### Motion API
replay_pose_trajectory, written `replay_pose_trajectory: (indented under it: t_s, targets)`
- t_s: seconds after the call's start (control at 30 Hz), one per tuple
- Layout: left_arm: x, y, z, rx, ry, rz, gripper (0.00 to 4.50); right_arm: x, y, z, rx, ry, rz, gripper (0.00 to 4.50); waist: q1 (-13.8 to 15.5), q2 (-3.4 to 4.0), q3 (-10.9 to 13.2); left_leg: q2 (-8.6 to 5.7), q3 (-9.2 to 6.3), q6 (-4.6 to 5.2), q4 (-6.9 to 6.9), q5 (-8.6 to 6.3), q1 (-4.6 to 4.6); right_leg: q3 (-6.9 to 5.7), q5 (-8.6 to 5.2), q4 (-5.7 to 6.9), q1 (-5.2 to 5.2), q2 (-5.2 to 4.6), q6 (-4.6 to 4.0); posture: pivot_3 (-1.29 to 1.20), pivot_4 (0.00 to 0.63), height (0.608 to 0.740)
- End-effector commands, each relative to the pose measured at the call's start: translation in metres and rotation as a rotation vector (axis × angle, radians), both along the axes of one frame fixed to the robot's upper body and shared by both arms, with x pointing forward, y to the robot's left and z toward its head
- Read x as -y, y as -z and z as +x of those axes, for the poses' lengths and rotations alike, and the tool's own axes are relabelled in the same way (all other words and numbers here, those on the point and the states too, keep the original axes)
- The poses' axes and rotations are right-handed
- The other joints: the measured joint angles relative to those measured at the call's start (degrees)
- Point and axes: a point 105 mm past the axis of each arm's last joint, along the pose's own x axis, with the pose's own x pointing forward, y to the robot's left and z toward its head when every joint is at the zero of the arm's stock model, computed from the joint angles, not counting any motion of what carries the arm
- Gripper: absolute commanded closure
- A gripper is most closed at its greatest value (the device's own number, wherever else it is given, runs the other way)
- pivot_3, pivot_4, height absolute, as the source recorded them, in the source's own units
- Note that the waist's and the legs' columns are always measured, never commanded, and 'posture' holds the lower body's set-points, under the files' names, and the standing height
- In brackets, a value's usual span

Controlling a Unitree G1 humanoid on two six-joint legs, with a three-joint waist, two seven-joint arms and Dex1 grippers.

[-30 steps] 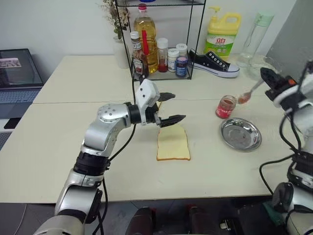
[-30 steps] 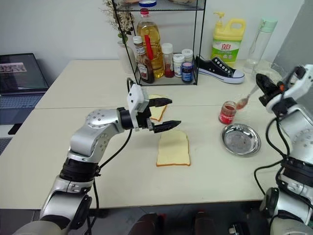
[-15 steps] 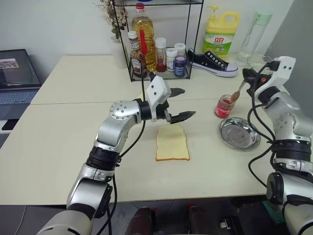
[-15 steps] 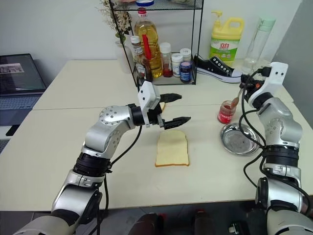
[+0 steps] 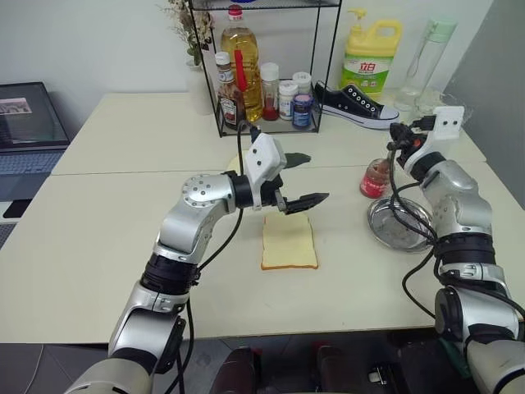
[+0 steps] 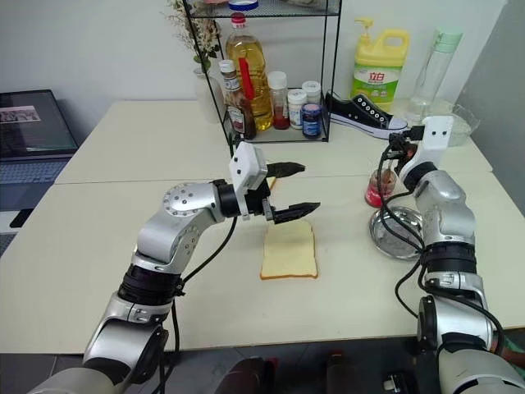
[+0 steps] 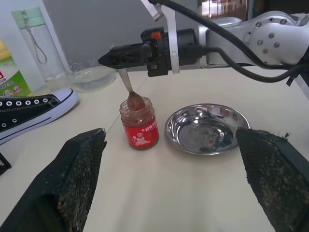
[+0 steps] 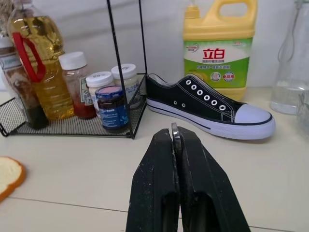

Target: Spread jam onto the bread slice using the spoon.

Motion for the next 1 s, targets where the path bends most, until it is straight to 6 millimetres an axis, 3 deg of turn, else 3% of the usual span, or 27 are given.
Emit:
replay_pose_trajectory:
  t_s: [0.03, 0.53, 1.0]
  targets:
    - [-0.002, -0.014, -0.005, 0.043, -0.004, -0.035, 0.00, -0.002, -0.015, -0.002, 0.080, 0.006, -0.055, 4.47, 0.0, 0.00, 0.0, 0.00, 0.00, 0.00, 0.00, 0.00, 0.00, 0.00, 0.00, 0.00, 0.00, 0.00, 0.00, 0.00, 0.150, 0.740]
    - [-0.007, -0.015, -0.005, 0.031, -0.036, -0.040, 0.00, -0.007, 0.012, 0.003, 0.031, 0.028, -0.064, 4.47, 0.0, 0.01, 0.0, 0.00, -0.01, -0.01, 0.00, 0.00, 0.01, 0.00, 0.00, 0.00, 0.01, 0.00, 0.00, 0.00, 0.150, 0.740]
    - [-0.010, -0.015, -0.001, 0.029, -0.050, -0.039, 0.00, 0.020, 0.008, 0.003, -0.044, 0.092, 0.322, 4.47, 0.0, 0.01, 0.0, 0.00, 0.00, -0.01, 0.00, 0.00, 0.01, 0.02, 0.00, 0.00, 0.01, -0.02, 0.00, 0.00, 0.150, 0.740]
